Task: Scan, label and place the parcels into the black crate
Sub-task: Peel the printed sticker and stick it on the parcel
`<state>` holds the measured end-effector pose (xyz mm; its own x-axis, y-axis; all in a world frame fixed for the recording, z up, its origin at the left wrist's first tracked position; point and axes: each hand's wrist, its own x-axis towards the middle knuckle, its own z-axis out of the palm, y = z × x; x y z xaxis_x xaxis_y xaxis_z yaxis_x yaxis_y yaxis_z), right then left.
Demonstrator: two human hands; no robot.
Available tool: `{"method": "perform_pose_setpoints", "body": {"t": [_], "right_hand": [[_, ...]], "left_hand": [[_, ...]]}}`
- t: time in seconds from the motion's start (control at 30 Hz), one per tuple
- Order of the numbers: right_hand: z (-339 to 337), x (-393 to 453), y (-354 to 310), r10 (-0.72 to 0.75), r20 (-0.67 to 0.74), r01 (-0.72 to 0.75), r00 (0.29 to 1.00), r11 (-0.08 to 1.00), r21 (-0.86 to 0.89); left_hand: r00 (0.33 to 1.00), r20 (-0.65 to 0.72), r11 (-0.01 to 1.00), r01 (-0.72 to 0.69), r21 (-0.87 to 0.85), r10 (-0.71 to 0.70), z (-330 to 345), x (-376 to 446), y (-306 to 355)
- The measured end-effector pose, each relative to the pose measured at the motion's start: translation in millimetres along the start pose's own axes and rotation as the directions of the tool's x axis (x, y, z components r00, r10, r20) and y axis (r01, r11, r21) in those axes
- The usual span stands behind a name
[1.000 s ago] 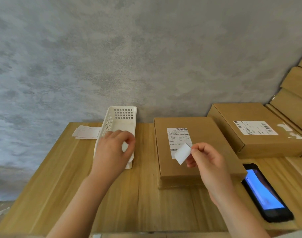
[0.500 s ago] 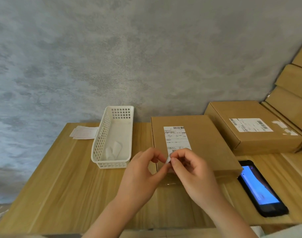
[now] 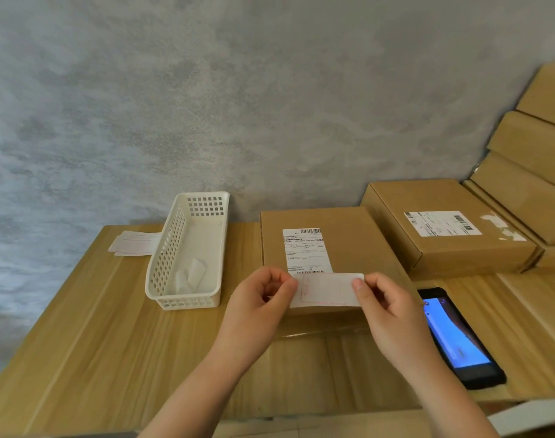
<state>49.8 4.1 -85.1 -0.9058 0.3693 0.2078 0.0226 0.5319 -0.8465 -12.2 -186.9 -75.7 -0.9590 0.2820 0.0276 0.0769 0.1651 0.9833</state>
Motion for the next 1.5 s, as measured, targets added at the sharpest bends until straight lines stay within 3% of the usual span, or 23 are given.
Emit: {"method": "perform_pose_setpoints", "body": {"t": [0.1,0.23,0.43,0.57,0.9,1.3,1.4,1.5], "right_hand": [[-12.6,4.2,11.5,-0.013,-0.004,0.013,1.000,0.994,-0.109],[-28.1,17.8,29.6,-0.074,-0.040,0.057,0.996,0.945,-0.322],[-47.9,38.6,52.2,-0.086,0.012,0.081,0.996,0.866,-0.493],[-55.8,43.2,59.2,-0.080,0.042,0.090,0.996,0.871,-0.482],[-54.2,44.8,68.8,-0.148,0.064,0.161,0.987,0.853,-0.497],[-51.0,43.0,79.0,-0.194,-0.111,0.127,0.975,0.890,-0.437],[-54.5,38.3,80.6,-0.334,-0.070,0.270,0.940,0.852,-0.449],[-50.3,25.9,85.7,-0.388,0.123,0.399,0.913,0.794,-0.460]], "left_hand": [[0.995,-0.012,0.960,-0.088,0.265,0.094,16.3,8.4,2.4],[0.970,0.039,0.789,-0.219,0.574,0.241,41.4,19.7,4.1],[0.937,0.072,0.598,-0.275,0.753,0.341,76.6,37.2,-7.8],[0.934,0.064,0.534,-0.256,0.806,0.351,86.1,43.9,-14.7],[0.943,-0.003,0.524,-0.183,0.832,0.333,94.0,45.4,-17.4],[0.946,-0.030,0.518,-0.150,0.842,0.323,94.4,43.7,-15.1],[0.938,0.064,0.530,-0.247,0.811,0.340,89.9,42.8,-14.3],[0.868,0.314,0.452,-0.474,0.756,0.385,84.4,37.0,-16.4]]}}
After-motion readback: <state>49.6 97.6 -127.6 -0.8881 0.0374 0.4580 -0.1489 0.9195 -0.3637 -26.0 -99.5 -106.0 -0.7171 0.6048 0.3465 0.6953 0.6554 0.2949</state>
